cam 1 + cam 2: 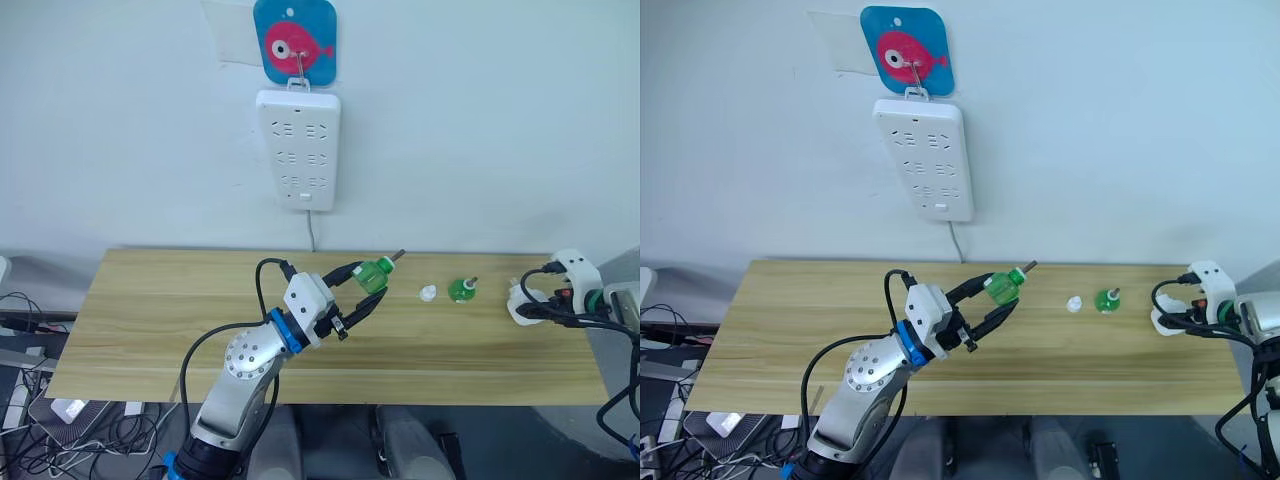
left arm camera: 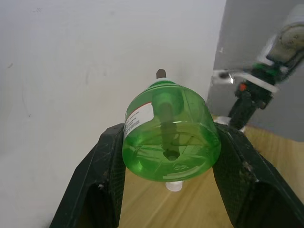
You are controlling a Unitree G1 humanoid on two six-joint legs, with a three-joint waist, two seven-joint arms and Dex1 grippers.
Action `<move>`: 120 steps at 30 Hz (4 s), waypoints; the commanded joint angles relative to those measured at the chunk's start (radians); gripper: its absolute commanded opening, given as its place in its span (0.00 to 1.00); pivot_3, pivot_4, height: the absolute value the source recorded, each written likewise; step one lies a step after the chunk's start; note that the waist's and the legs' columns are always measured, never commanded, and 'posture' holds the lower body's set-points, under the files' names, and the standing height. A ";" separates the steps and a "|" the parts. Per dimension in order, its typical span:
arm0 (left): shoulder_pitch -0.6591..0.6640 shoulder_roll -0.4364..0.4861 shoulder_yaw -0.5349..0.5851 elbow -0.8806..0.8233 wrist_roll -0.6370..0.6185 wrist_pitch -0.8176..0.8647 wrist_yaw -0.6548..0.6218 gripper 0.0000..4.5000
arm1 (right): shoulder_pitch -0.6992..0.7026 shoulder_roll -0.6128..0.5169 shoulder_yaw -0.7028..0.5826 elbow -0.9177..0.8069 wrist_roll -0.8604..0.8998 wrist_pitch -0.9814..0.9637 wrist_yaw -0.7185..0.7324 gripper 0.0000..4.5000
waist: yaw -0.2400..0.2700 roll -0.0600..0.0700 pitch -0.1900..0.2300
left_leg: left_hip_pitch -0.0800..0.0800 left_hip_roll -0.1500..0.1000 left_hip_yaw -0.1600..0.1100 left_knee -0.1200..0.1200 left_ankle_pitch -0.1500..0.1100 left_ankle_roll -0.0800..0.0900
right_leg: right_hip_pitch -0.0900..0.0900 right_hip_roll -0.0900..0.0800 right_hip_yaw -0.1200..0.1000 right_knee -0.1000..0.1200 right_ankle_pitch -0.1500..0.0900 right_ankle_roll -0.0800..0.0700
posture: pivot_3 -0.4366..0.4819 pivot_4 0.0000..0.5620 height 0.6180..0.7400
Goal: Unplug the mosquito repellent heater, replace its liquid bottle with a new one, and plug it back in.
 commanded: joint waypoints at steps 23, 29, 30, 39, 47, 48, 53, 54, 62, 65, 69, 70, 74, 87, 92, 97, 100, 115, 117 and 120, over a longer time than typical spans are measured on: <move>-0.194 0.010 -0.020 0.091 -0.116 -0.104 -0.308 0.49 | -0.132 -0.150 -0.109 -0.278 1.381 0.589 -0.326 0.65 | -0.009 0.000 0.003 | -0.003 0.000 0.000 0.001 -0.006 0.009 | 0.001 -0.001 -0.001 -0.008 0.000 0.001 | 0.33 0.51 1.00; -0.212 -0.005 -0.027 0.105 -0.110 -0.109 -0.312 0.49 | -0.102 -0.149 -0.091 -0.305 1.518 0.537 -0.447 0.65 | -0.010 0.000 0.003 | -0.003 0.000 0.001 0.001 -0.006 0.009 | 0.001 -0.001 -0.001 -0.008 0.000 0.001 | 0.32 0.51 1.00; -0.215 -0.007 -0.030 0.108 -0.108 -0.106 -0.312 0.49 | -0.098 -0.148 -0.085 -0.312 1.542 0.523 -0.469 0.65 | -0.010 0.000 0.003 | -0.003 0.000 0.001 0.001 -0.006 0.009 | 0.001 -0.001 -0.001 -0.008 0.000 0.001 | 0.32 0.51 1.00; -0.233 -0.024 -0.042 0.121 -0.095 -0.095 -0.297 0.49 | -0.082 -0.155 -0.068 -0.364 1.612 0.480 -0.521 0.65 | -0.010 0.000 0.003 | -0.003 0.000 0.001 0.001 -0.006 0.009 | 0.000 -0.001 -0.001 -0.008 0.000 0.001 | 0.32 0.52 1.00; -0.247 -0.028 -0.029 0.109 -0.099 -0.091 -0.293 0.49 | -0.056 -0.161 -0.068 -0.386 1.612 0.468 -0.528 0.65 | -0.010 0.000 0.003 | -0.003 0.000 0.001 0.001 -0.006 0.009 | 0.001 -0.001 -0.001 -0.008 0.000 0.001 | 0.33 0.51 1.00; -0.249 -0.027 -0.027 0.109 -0.100 -0.091 -0.294 0.49 | -0.056 -0.163 -0.068 -0.383 1.612 0.468 -0.528 0.65 | -0.010 0.000 0.003 | -0.003 0.000 0.001 0.001 -0.006 0.009 | 0.001 -0.001 -0.001 -0.008 0.000 0.001 | 0.33 0.51 1.00; -0.249 -0.021 -0.020 0.100 -0.105 -0.087 -0.296 0.49 | -0.052 -0.173 -0.072 -0.365 1.612 0.469 -0.531 0.65 | -0.010 0.000 0.003 | -0.003 0.000 0.001 0.001 -0.006 0.009 | 0.001 -0.001 -0.001 -0.008 0.000 0.001 | 0.33 0.50 1.00; -0.249 -0.020 -0.019 0.099 -0.106 -0.085 -0.295 0.49 | -0.051 -0.175 -0.074 -0.363 1.612 0.469 -0.531 0.65 | -0.010 0.000 0.003 | -0.003 0.000 0.001 0.000 -0.006 0.009 | 0.001 -0.001 -0.001 -0.009 0.000 0.001 | 0.33 0.50 1.00; -0.253 -0.016 -0.011 0.095 -0.108 -0.084 -0.297 0.49 | -0.039 -0.187 -0.083 -0.358 1.612 0.469 -0.532 0.65 | -0.010 0.000 0.003 | -0.003 0.000 0.001 0.000 -0.006 0.009 | 0.001 -0.001 -0.001 -0.009 0.000 0.001 | 0.33 0.49 1.00; -0.253 -0.015 -0.013 0.091 -0.107 -0.085 -0.298 0.49 | -0.042 -0.183 -0.081 -0.356 1.612 0.462 -0.540 0.65 | -0.010 0.000 0.003 | -0.003 0.000 0.001 0.000 -0.006 0.009 | 0.000 -0.001 -0.001 -0.009 0.000 0.001 | 0.34 0.48 1.00; -0.248 -0.013 -0.025 0.081 -0.105 -0.082 -0.305 0.49 | -0.044 -0.174 -0.081 -0.356 1.612 0.451 -0.555 0.65 | -0.010 0.000 0.003 | -0.003 0.000 0.001 0.000 -0.006 0.009 | 0.000 -0.001 -0.001 -0.009 0.000 0.001 | 0.34 0.48 1.00; -0.246 -0.012 -0.034 0.076 -0.101 -0.083 -0.309 0.49 | -0.045 -0.170 -0.081 -0.356 1.612 0.446 -0.560 0.65 | -0.010 0.000 0.003 | -0.003 0.000 0.001 0.000 -0.006 0.009 | 0.000 -0.001 -0.001 -0.009 0.000 0.001 | 0.34 0.48 1.00; -0.237 -0.006 -0.054 0.065 -0.087 -0.094 -0.316 0.49 | -0.048 -0.162 -0.083 -0.355 1.612 0.444 -0.567 0.65 | -0.010 0.000 0.003 | -0.003 0.000 0.001 0.000 -0.006 0.009 | 0.000 -0.001 -0.001 -0.009 0.000 0.001 | 0.34 0.48 1.00; -0.236 -0.003 -0.053 0.088 -0.069 -0.093 -0.305 0.49 | -0.052 -0.174 -0.089 -0.377 1.612 0.474 -0.516 0.65 | -0.010 0.000 0.003 | -0.003 0.000 0.001 0.001 -0.006 0.009 | 0.000 -0.001 -0.001 -0.009 0.000 0.001 | 0.34 0.46 1.00; -0.238 -0.002 -0.056 0.092 -0.064 -0.096 -0.306 0.49 | -0.057 -0.173 -0.089 -0.374 1.612 0.466 -0.519 0.65 | -0.010 0.000 0.003 | -0.003 0.000 0.001 0.001 -0.006 0.009 | 0.000 -0.001 -0.001 -0.009 0.000 0.001 | 0.34 0.46 1.00; -0.240 -0.004 -0.062 0.089 -0.063 -0.094 -0.306 0.49 | -0.068 -0.159 -0.085 -0.360 1.612 0.452 -0.547 0.65 | -0.010 0.000 0.003 | -0.003 0.000 0.001 0.001 -0.006 0.009 | 0.000 -0.001 -0.001 -0.009 0.000 0.001 | 0.34 0.47 1.00; -0.242 -0.008 -0.065 0.087 -0.061 -0.088 -0.302 0.49 | -0.059 -0.160 -0.084 -0.378 1.612 0.457 -0.543 0.65 | -0.010 0.000 0.003 | -0.003 0.000 0.001 0.001 -0.006 0.009 | 0.000 -0.001 -0.001 -0.009 0.000 0.001 | 0.34 0.47 1.00; -0.285 -0.046 -0.099 0.117 -0.043 -0.068 -0.296 0.49 | -0.040 -0.148 -0.063 -0.504 1.612 0.430 -0.548 0.65 | -0.010 0.000 0.003 | -0.003 0.000 0.001 0.001 -0.006 0.009 | 0.000 -0.001 -0.001 -0.008 0.000 0.001 | 0.33 0.49 1.00; -0.287 -0.044 -0.100 0.115 -0.047 -0.070 -0.306 0.49 | -0.033 -0.155 -0.059 -0.526 1.612 0.424 -0.557 0.65 | -0.009 0.000 0.003 | -0.003 0.001 0.001 0.001 -0.006 0.009 | 0.000 -0.001 -0.001 -0.009 0.000 0.001 | 0.33 0.49 1.00; -0.286 -0.044 -0.099 0.111 -0.048 -0.076 -0.315 0.49 | -0.028 -0.163 -0.053 -0.529 1.612 0.414 -0.580 0.65 | -0.010 0.000 0.003 | -0.003 0.000 0.001 0.001 -0.006 0.009 | 0.000 -0.001 -0.001 -0.009 0.000 0.001 | 0.33 0.49 1.00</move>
